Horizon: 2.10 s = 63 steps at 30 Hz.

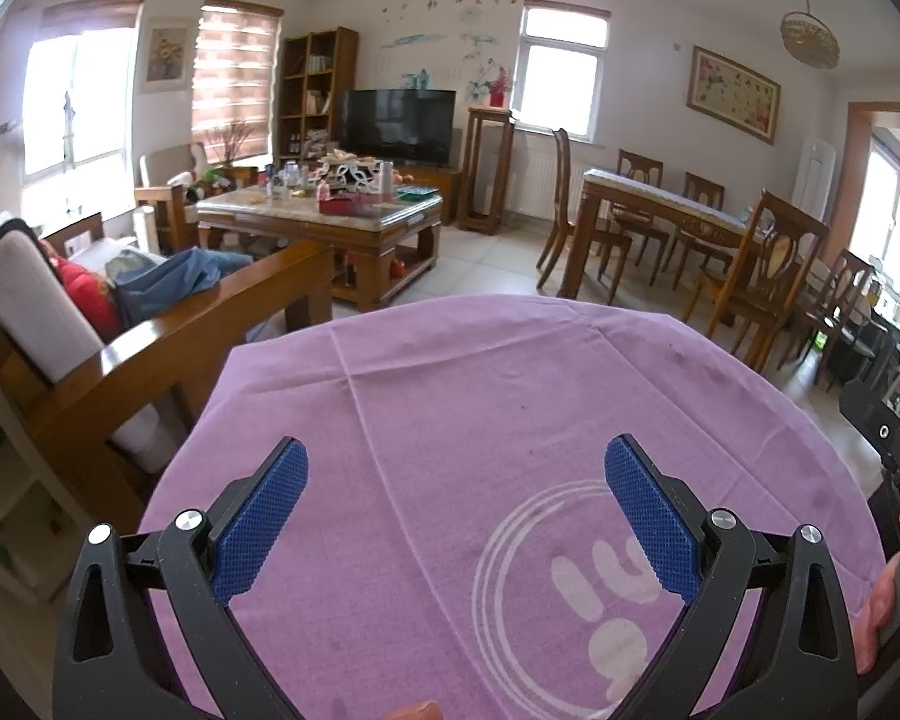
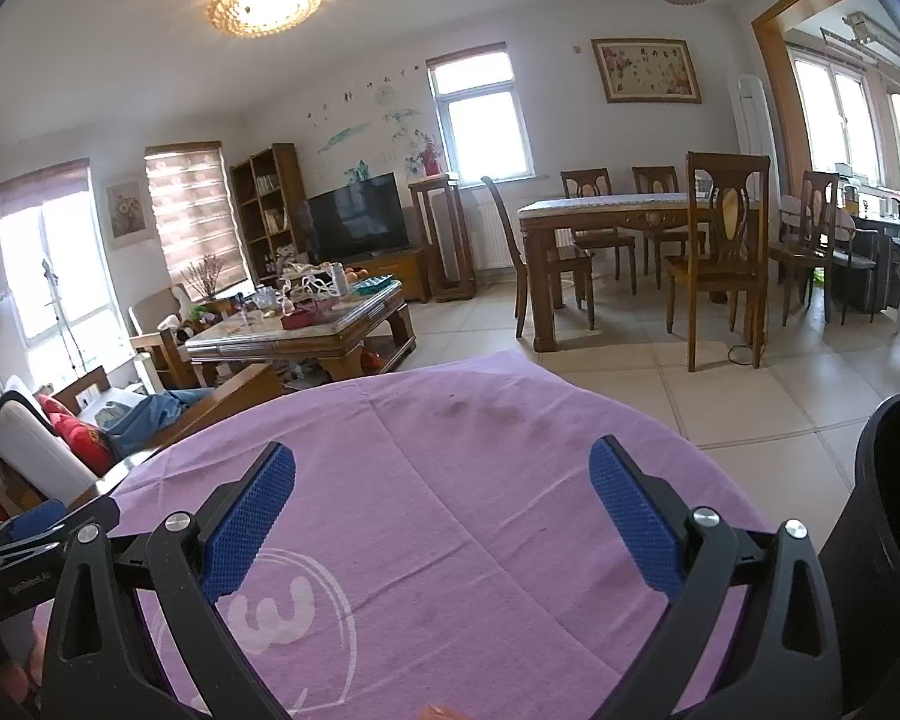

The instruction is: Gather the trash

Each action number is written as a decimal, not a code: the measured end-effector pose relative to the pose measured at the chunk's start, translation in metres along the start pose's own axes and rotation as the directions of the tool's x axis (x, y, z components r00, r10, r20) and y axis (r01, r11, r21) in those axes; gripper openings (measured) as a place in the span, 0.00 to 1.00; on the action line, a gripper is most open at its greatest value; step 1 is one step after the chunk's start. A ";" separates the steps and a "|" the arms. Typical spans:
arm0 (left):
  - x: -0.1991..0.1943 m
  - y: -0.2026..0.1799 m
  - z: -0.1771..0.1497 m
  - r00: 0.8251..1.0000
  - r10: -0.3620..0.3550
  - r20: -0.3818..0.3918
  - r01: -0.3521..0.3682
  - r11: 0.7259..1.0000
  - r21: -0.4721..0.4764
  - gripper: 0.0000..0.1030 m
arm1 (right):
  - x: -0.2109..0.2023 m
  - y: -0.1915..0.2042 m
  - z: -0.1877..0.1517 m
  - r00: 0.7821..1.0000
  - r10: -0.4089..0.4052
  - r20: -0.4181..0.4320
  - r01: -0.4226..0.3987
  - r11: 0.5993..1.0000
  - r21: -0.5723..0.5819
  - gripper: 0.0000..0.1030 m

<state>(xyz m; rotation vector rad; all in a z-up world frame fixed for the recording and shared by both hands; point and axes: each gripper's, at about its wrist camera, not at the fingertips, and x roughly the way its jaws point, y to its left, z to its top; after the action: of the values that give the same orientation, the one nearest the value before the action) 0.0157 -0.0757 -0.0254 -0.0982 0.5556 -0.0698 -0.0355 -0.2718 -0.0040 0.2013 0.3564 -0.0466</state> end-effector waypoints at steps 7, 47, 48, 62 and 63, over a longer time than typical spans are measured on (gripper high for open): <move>0.000 0.000 0.001 1.000 -0.001 -0.001 0.001 1.000 0.000 0.95 | -0.001 0.000 0.000 1.000 0.001 -0.002 -0.001 1.000 -0.001 0.95; -0.033 -0.021 -0.017 0.997 0.044 0.066 -0.050 0.994 0.092 0.95 | -0.003 0.000 0.003 1.000 0.000 -0.001 0.000 1.000 0.000 0.95; -0.033 -0.022 -0.014 0.997 0.040 0.066 -0.046 0.995 0.094 0.95 | -0.002 -0.001 0.004 1.000 0.000 -0.001 0.000 1.000 0.000 0.95; -0.044 -0.020 -0.005 0.998 0.004 0.059 -0.010 0.996 0.093 0.95 | -0.002 -0.002 0.005 1.000 0.001 -0.002 -0.001 1.000 0.000 0.95; -0.042 -0.021 -0.003 0.998 0.005 0.056 -0.010 0.996 0.092 0.95 | -0.003 -0.002 0.005 1.000 0.000 -0.001 0.000 1.000 0.000 0.95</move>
<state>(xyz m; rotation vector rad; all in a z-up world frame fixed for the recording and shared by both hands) -0.0229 -0.0926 -0.0037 -0.0081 0.4963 -0.0848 -0.0367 -0.2744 0.0012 0.2011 0.3571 -0.0464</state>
